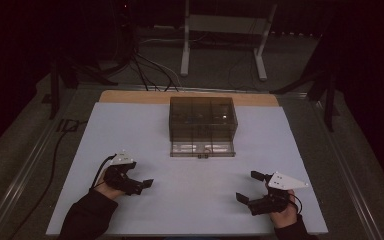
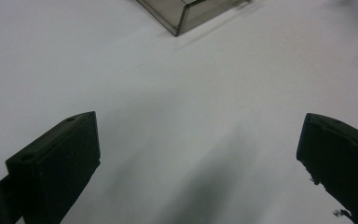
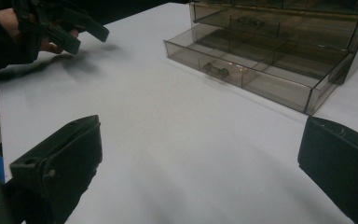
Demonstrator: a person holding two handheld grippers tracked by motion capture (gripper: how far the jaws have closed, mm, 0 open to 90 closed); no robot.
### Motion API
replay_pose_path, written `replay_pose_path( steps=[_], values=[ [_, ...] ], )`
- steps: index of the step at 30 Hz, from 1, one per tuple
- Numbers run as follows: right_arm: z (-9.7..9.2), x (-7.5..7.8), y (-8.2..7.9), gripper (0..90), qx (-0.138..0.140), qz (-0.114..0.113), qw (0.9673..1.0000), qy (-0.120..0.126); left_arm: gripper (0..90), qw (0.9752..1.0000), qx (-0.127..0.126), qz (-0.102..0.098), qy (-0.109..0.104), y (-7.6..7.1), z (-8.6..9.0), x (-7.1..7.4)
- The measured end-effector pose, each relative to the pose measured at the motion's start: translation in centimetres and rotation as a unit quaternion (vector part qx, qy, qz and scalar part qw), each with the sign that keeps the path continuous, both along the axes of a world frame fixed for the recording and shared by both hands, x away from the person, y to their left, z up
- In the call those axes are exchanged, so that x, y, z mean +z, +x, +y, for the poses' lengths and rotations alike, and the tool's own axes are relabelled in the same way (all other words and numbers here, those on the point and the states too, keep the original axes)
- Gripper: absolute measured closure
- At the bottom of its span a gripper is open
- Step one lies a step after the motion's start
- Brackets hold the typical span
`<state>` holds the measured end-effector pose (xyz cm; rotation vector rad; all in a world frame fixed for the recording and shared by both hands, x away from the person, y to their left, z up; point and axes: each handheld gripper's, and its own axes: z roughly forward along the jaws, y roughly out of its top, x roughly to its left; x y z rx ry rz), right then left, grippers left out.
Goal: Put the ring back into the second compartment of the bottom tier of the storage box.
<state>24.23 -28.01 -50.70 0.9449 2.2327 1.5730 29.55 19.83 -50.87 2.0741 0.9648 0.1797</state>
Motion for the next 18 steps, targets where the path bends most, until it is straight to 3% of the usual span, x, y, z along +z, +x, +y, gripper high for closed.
replay_pose_path(
  steps=[9, 14, 18],
  values=[
    [0.0, 0.0, 0.0, 0.0, 0.000, -0.001, 1.0000, 0.001, 0.6, 0.9999, 0.012, 0.002, 0.001, -1.8, 1.7, -0.5],
    [0.0, 0.0, 0.0, 0.0, 0.000, -0.001, 1.0000, 0.000, 0.6, 0.9994, 0.030, 0.014, 0.005, -2.5, 2.4, -0.9],
    [0.0, 0.0, 0.0, 0.0, 0.000, -0.001, 1.0000, -0.001, 0.6, 0.9989, 0.046, 0.013, 0.003, -2.9, 2.6, -0.8]
  ],
)
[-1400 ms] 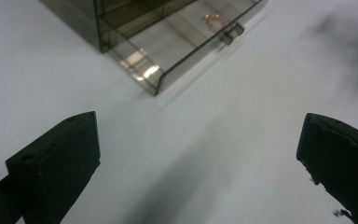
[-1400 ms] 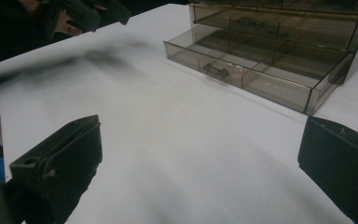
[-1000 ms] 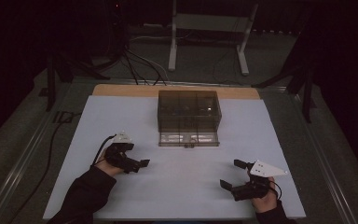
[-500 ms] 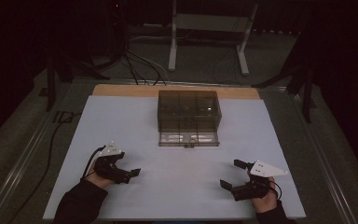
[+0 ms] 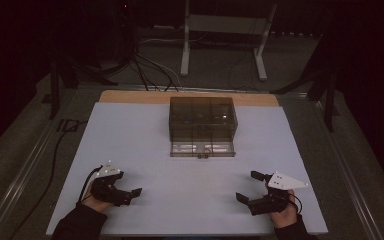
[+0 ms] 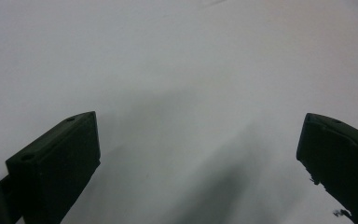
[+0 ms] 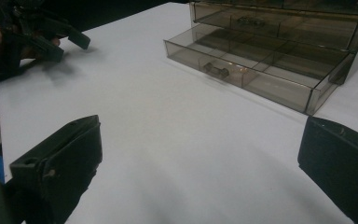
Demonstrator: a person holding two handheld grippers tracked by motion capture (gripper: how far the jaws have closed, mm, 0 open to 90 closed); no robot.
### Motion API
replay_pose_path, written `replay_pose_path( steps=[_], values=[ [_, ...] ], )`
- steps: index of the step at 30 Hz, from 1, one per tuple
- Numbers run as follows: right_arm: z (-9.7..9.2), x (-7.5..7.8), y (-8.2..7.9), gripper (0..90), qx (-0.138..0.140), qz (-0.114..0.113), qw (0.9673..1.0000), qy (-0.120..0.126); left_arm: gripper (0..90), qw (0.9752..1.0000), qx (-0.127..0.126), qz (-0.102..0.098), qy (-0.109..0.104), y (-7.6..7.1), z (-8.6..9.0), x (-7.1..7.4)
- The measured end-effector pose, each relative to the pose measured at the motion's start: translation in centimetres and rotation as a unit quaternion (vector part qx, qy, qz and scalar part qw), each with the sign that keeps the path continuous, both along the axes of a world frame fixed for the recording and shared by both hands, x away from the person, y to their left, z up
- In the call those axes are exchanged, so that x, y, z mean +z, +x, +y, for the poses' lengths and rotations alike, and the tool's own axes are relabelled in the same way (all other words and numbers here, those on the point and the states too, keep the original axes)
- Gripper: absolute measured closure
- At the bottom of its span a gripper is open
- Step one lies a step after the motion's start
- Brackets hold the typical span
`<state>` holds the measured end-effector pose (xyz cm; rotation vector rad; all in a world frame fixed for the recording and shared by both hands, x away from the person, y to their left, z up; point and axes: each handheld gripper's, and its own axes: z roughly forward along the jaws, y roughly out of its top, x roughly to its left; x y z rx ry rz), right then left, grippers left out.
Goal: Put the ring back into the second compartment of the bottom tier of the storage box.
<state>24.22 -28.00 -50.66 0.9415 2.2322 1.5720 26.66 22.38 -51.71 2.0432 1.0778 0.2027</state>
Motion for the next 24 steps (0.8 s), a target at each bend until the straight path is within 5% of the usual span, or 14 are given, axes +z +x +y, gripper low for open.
replay_pose_path(
  steps=[10, 24],
  values=[
    [-0.1, 0.1, -0.1, 0.0, 0.001, -0.002, 1.0000, -0.001, 0.6, 0.9999, 0.005, -0.008, -0.007, -1.4, 0.9, 0.1],
    [-0.1, 0.0, 0.0, 0.0, 0.002, 0.000, 1.0000, -0.001, 0.6, 0.9994, -0.022, -0.027, 0.006, -2.0, 1.3, -0.5]
  ],
)
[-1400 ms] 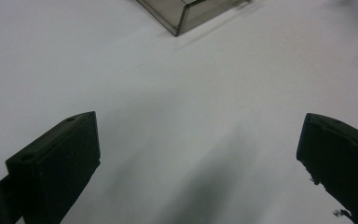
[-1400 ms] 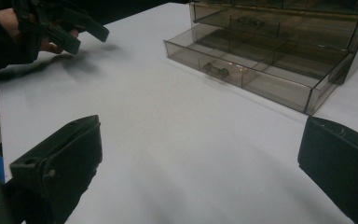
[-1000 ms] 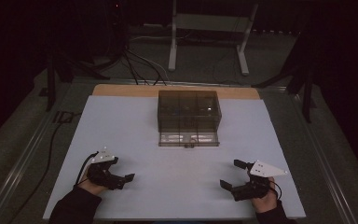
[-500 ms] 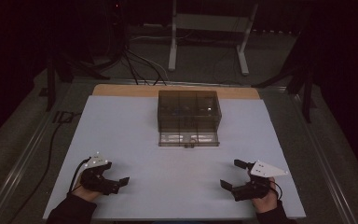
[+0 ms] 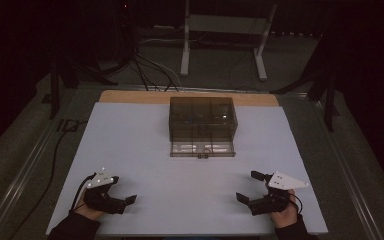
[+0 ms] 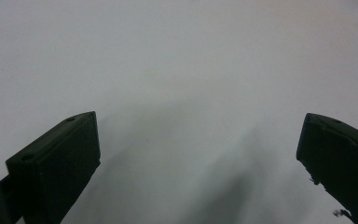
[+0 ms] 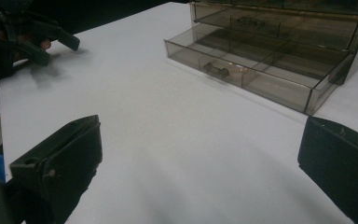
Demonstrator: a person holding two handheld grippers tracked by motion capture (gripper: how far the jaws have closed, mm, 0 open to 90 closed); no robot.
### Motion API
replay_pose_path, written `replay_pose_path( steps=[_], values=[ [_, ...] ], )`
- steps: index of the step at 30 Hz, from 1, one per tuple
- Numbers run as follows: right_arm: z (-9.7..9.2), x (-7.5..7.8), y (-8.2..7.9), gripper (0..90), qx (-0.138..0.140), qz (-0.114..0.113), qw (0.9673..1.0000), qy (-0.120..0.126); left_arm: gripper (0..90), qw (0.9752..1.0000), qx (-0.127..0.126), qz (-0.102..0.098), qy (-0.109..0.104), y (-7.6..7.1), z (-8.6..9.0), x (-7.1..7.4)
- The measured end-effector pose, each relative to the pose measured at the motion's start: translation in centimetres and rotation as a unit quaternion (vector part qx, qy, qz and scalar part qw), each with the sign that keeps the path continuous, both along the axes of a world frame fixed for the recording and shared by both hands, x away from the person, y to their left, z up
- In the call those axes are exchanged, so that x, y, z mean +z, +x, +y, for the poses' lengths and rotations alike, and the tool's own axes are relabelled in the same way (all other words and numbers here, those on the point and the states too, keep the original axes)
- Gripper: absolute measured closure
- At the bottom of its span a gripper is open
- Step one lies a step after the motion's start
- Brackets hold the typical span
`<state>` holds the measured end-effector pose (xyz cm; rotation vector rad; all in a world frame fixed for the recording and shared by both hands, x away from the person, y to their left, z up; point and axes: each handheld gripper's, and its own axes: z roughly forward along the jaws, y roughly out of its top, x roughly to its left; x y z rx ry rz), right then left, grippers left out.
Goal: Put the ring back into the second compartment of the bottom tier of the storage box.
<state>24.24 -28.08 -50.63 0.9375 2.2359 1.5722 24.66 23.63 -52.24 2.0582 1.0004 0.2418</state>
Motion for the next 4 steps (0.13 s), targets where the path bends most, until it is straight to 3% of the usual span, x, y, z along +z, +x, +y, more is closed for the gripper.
replay_pose_path(
  steps=[4],
  values=[
    [0.03, -0.06, 0.05, 0.0, 0.000, 0.000, 1.0000, -0.001, 0.6, 1.0000, 0.003, 0.001, -0.003, 0.06, 0.04, 0.01]
  ],
)
